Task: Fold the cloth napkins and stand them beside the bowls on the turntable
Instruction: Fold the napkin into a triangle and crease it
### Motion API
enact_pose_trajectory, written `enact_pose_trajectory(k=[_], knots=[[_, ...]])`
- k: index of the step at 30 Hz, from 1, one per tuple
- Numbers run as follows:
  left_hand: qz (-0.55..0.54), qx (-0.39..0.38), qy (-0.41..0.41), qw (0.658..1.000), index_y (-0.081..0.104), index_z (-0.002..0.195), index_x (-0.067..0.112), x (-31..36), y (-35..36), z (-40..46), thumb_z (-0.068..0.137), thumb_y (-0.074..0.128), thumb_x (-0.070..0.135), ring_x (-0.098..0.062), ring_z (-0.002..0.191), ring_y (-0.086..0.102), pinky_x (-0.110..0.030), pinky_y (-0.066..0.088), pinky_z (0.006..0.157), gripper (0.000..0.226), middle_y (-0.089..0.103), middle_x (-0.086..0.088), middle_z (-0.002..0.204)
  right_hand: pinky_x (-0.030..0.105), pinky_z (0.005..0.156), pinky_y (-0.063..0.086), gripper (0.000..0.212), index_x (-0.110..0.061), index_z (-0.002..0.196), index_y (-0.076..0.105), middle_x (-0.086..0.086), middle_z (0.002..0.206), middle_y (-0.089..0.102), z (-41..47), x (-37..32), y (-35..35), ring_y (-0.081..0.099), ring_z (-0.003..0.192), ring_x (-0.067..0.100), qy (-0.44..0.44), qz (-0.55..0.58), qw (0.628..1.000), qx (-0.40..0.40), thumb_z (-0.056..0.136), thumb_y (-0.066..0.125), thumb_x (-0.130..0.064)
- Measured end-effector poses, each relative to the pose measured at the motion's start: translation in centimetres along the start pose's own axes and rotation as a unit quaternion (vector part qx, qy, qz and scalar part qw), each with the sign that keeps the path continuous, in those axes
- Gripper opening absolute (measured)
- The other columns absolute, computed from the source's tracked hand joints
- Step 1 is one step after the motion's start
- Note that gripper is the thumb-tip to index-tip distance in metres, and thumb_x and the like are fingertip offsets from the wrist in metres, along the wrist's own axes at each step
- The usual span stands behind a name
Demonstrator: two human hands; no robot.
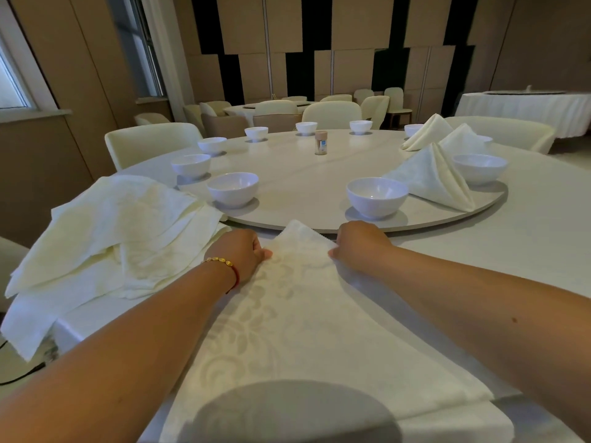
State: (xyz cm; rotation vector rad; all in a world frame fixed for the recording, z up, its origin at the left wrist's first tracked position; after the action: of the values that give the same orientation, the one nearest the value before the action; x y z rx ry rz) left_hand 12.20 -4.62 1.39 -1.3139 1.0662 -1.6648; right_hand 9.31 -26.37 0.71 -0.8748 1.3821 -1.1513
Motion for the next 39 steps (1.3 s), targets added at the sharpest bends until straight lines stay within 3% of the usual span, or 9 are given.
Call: enact_pose_trajectory(k=[6,10,12,15,21,25,30,34,39], knots=[[0.034,-0.012,-0.002,0.999,0.058,0.106,0.010,0.4,0.2,0.1,0.095,0.054,0.035,-0.023,0.095,0.058,-0.027,0.040,0.075,0.028,0.062,-0.008,0.101,0.028,0.062,0.040,0.035,-0.012,0.079,0.051,0.002,0.076,0.055,0.6,0.3,0.5,0.056,0.078,0.024,0.015,-0.017,0.999,-0.036,0.091,0.059,-0.043],[0.049,-0.063,-0.017,0.997,0.059,0.074,0.008,0.2,1.1,1.0,0.097,0.051,0.032,-0.023,0.077,0.059,-0.028,0.042,0.068,0.034,0.062,-0.009,0.074,0.026,0.059,0.035,0.042,-0.012,0.070,0.046,0.000,0.069,0.048,1.0,0.4,0.8,0.052,0.073,0.021,0.030,-0.033,0.996,-0.081,0.093,0.056,-0.046],[0.053,-0.075,-0.023,0.996,0.062,0.077,0.007,0.4,1.4,1.2,0.096,0.051,0.032,-0.026,0.081,0.062,-0.030,0.045,0.071,0.033,0.063,-0.011,0.077,0.026,0.053,0.030,0.043,-0.013,0.067,0.044,0.001,0.067,0.046,0.9,0.6,0.8,0.048,0.065,0.018,0.028,-0.024,0.996,-0.076,0.092,0.056,-0.046],[0.040,-0.056,-0.023,0.997,0.066,0.099,0.005,1.5,1.4,1.4,0.096,0.050,0.030,-0.029,0.098,0.063,-0.031,0.045,0.074,0.030,0.067,-0.013,0.104,0.029,0.058,0.037,0.034,-0.011,0.076,0.050,0.002,0.069,0.049,0.1,1.2,-0.6,0.051,0.072,0.023,0.011,-0.014,1.000,-0.019,0.094,0.055,-0.039],[-0.013,0.012,0.003,1.000,0.065,0.100,0.007,5.3,0.9,2.0,0.096,0.051,0.030,-0.029,0.099,0.062,-0.030,0.042,0.072,0.027,0.066,-0.012,0.104,0.029,0.063,0.033,0.015,-0.015,0.093,0.058,0.000,0.072,0.049,-1.3,1.1,-5.9,0.050,0.077,0.023,-0.022,-0.153,0.976,0.154,0.094,0.054,-0.029],[-0.040,0.061,0.005,0.997,0.055,0.087,0.009,6.2,1.7,2.2,0.095,0.053,0.026,-0.028,0.088,0.062,-0.035,0.048,0.073,0.019,0.066,-0.009,0.091,0.032,0.076,0.033,0.036,-0.014,0.121,0.048,0.005,0.112,0.055,-3.6,-0.2,-5.9,0.051,0.109,0.025,-0.074,-0.216,0.954,0.196,0.093,0.057,-0.035],[-0.037,0.095,0.048,0.994,0.057,0.089,0.013,6.1,2.5,2.2,0.093,0.054,0.025,-0.026,0.085,0.059,-0.036,0.049,0.073,0.013,0.064,-0.005,0.090,0.038,0.100,0.037,0.054,-0.014,0.129,0.046,0.005,0.129,0.050,-7.5,-2.0,0.8,0.044,0.121,0.025,-0.150,0.035,0.988,-0.029,0.095,0.040,-0.056],[-0.096,0.090,0.075,0.988,0.055,0.095,0.016,5.2,1.7,1.9,0.090,0.061,0.029,-0.017,0.077,0.053,-0.028,0.041,0.066,0.015,0.057,0.003,0.084,0.038,0.120,0.008,0.075,-0.017,0.152,0.017,0.006,0.161,0.011,-8.2,-2.0,3.2,0.007,0.148,0.021,-0.170,-0.052,0.980,-0.090,0.095,0.018,-0.064],[-0.112,0.075,0.072,0.988,0.057,0.084,0.017,2.0,-1.8,-1.0,0.093,0.055,0.026,-0.012,0.072,0.052,-0.018,0.035,0.058,0.013,0.057,0.006,0.077,0.037,0.121,0.003,0.079,-0.018,0.155,0.008,0.004,0.162,0.001,-8.4,-2.1,3.2,-0.001,0.149,0.018,-0.180,-0.073,0.977,-0.093,0.093,0.015,-0.067]])
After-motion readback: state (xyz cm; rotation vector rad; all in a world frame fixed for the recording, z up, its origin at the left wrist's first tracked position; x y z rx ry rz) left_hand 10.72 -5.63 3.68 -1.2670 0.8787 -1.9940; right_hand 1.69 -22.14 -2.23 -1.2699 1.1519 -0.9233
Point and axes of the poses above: each hand's wrist, its own z-axis towards the middle knuckle, its own y-axis out of the palm, x = y × z, the point moved 7 cm from there along z, towards the middle knuckle
